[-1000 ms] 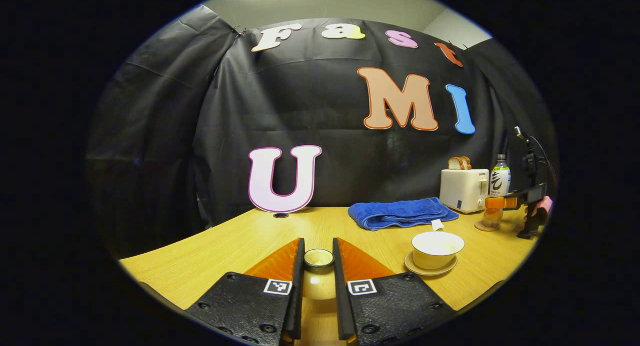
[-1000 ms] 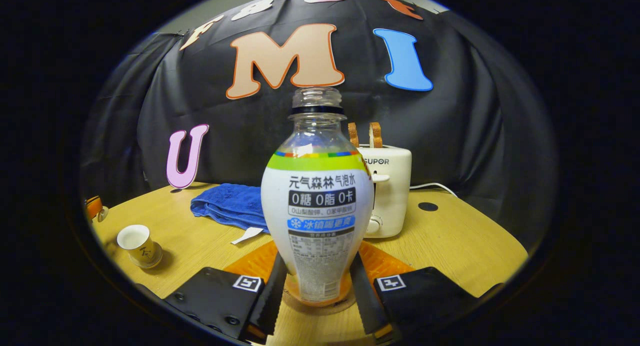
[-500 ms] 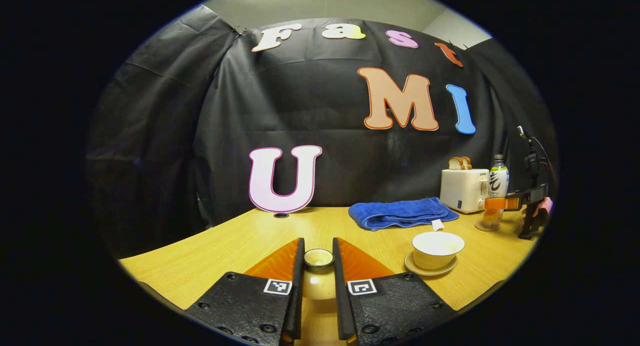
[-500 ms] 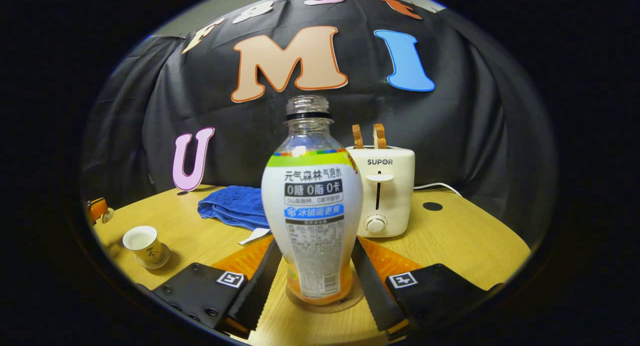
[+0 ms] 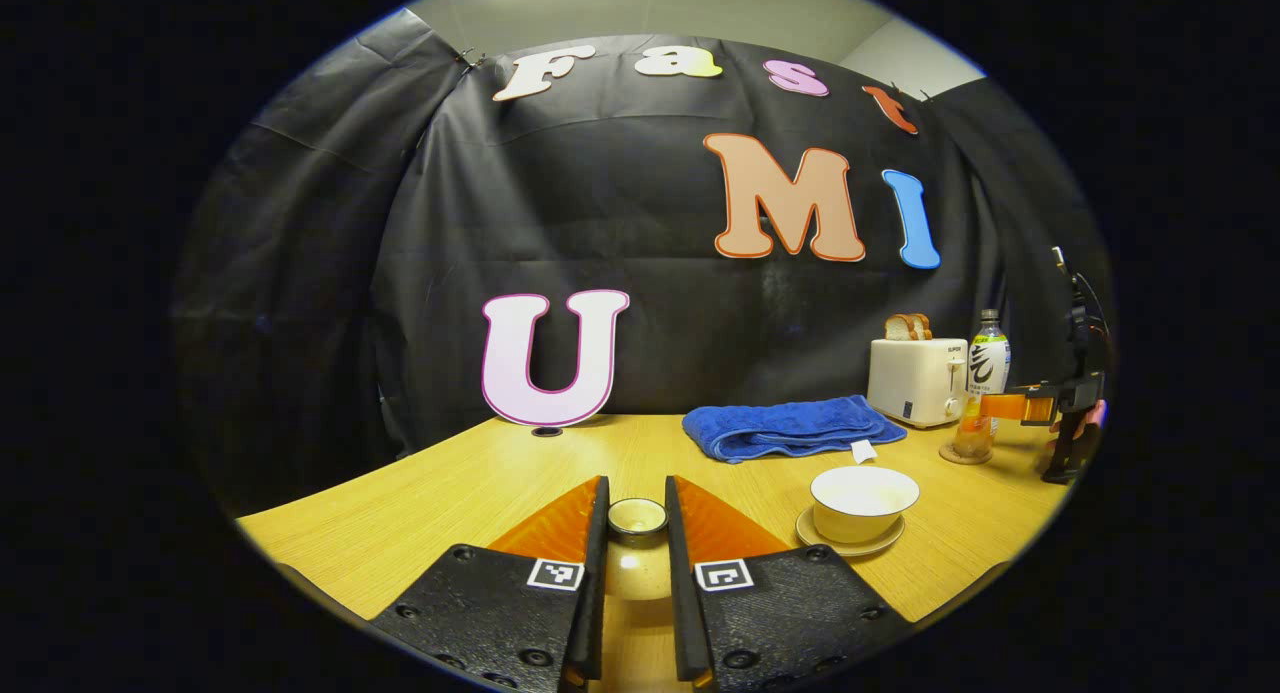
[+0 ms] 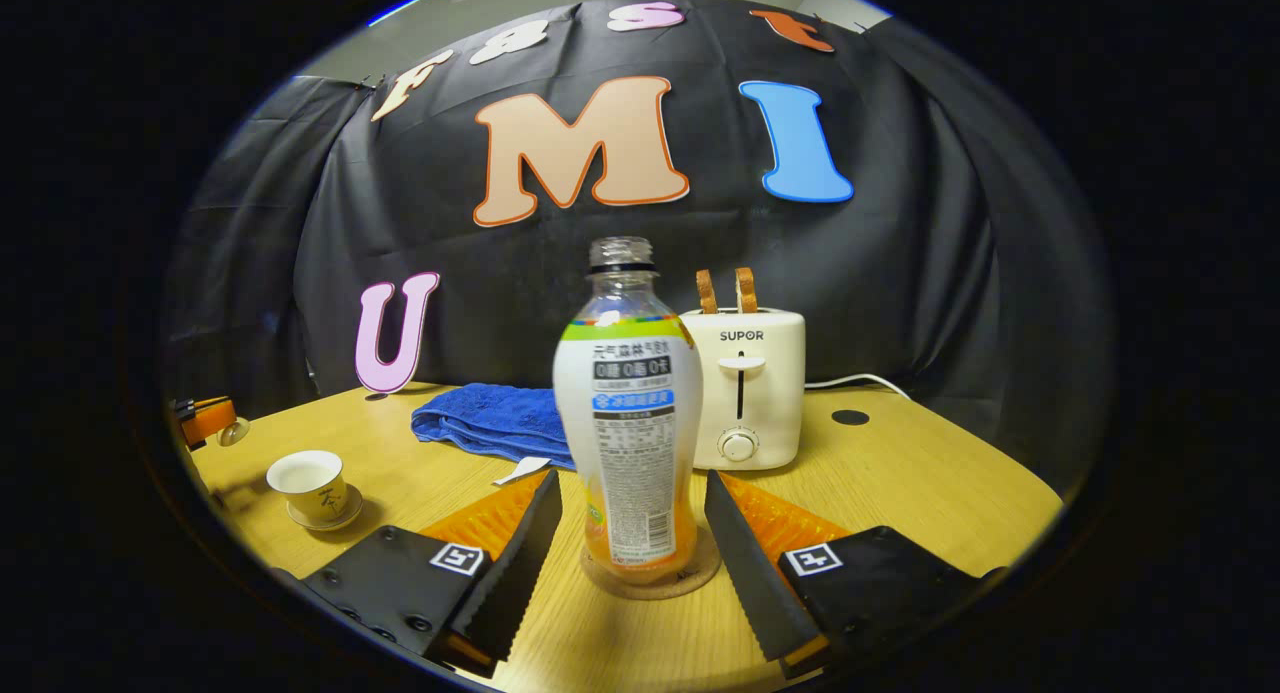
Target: Open the teacup lid with one hand, grasp the water bottle and pour water into the teacup with the other hand; after pouring, place the water bottle on the coaster and then close the teacup lid.
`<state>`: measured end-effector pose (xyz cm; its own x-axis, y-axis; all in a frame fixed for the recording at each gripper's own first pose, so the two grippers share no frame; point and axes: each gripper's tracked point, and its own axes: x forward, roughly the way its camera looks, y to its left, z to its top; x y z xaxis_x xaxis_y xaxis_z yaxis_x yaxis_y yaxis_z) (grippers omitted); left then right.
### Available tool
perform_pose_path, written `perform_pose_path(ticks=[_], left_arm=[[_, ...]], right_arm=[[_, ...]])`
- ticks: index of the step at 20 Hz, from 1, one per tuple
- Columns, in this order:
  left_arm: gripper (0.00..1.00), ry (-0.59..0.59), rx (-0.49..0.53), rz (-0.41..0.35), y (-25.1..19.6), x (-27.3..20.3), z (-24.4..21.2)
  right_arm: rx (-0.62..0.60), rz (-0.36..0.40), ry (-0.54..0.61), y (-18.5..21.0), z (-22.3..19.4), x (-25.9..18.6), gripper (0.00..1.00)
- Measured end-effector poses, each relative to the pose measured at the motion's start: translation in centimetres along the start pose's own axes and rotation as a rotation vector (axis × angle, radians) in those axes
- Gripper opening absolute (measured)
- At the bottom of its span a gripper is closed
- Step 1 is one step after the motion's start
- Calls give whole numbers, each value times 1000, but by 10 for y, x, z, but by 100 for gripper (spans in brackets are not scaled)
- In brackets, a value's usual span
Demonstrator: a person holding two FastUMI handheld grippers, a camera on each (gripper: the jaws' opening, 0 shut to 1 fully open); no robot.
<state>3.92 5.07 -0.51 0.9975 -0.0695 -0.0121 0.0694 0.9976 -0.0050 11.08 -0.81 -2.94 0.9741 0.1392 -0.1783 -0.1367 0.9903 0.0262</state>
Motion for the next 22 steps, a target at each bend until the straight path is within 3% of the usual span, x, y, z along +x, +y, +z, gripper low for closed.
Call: perform_pose_path(ticks=[5,11,14,15,16,20,22], left_arm=[[26,-1,-1,-19,-10,9,1],[26,0,-1,-83,-37,30,0],[26,-2,-4,-152,-58,36,0],[26,-2,-4,-176,-65,38,1],[26,-2,-5,-196,-70,40,-1],[26,-5,-8,-266,-94,46,0],[26,0,-5,-316,-110,48,-1]], right_arm=[[35,-24,-18,-6,1,-31,89],[53,-73,-152,-15,17,-60,92],[-30,-93,-160,-14,16,-69,92],[-11,-91,-162,-10,16,-71,89],[-15,-95,-166,-11,16,-71,92],[-13,-121,-167,-15,15,-80,89],[-11,-166,-172,-24,16,-87,95]])
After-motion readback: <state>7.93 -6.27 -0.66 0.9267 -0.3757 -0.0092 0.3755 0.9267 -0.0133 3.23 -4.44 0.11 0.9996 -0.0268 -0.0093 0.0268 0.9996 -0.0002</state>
